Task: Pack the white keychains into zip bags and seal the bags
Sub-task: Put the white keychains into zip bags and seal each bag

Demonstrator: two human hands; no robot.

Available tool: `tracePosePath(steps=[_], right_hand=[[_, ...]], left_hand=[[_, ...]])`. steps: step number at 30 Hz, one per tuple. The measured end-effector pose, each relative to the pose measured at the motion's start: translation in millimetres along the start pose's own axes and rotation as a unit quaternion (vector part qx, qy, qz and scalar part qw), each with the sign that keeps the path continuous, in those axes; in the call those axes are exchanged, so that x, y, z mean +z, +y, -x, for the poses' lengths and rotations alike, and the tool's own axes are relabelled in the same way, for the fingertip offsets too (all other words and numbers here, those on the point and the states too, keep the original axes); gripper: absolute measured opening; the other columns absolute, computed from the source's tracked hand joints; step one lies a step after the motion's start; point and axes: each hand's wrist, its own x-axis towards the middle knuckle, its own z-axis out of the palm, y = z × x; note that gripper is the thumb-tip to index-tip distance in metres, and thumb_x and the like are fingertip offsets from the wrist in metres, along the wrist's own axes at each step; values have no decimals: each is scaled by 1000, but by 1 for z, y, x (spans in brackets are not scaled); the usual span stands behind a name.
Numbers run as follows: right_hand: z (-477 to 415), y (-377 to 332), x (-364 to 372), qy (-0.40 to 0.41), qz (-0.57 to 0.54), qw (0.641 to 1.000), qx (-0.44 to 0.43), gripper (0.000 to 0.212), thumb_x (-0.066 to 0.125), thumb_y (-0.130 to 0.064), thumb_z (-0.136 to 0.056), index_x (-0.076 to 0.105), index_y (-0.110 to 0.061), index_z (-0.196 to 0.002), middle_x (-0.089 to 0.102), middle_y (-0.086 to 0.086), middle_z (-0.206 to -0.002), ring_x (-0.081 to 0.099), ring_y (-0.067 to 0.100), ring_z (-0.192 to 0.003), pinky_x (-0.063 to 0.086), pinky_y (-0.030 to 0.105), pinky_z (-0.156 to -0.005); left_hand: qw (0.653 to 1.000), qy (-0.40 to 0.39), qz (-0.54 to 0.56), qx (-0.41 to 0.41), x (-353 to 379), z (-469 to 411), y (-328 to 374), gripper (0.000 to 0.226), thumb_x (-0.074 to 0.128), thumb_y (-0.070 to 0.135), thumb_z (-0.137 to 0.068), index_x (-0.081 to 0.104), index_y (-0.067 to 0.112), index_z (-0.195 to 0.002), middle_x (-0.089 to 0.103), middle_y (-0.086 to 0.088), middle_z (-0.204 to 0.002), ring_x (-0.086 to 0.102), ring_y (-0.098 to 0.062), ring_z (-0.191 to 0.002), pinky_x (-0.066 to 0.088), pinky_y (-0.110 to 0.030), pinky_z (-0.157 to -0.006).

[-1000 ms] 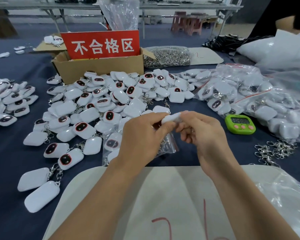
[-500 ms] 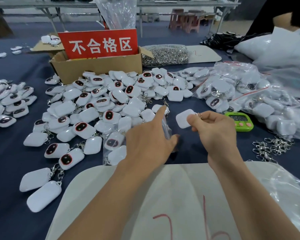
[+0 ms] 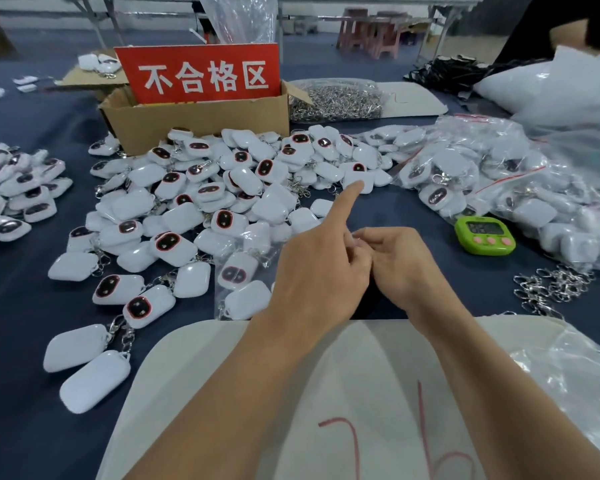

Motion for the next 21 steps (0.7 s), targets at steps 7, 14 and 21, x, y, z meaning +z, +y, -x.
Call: tracePosePath(steps=[7,14,21], right_hand=[[0,4,1,1,132,991,1,27,67,-31,-91,72,-18,-68,54,-6,-48,43,10,-49,35,17,-49],[1,2,-17,-128,127,982,-55,23,81,-23,-75,80,-44,-85,60,-13,-58,40,3,-51,36,9,-53],[-16,21,-8,143,118,983,17,29,67,-14,-91,78,-31,-113,68,-21,-90,58,-17,-76,38,-2,-63]], left_hand=[[985,103,136,-14,-22,-14,-18,47,57,32,-95,54,41,-142,62,3,-62,56,-11,-57,51,-25,-64],[829,370,332,-256,-76,-39,-64,28,57,9,-92,80,20,-103,56,11,-53,41,-6,-46,32,-19,-43],[835,357,322,-268,-76,-38,-64,30,57,2,-89,80,20,-93,49,6,-55,37,-8,-47,30,-18,-42]])
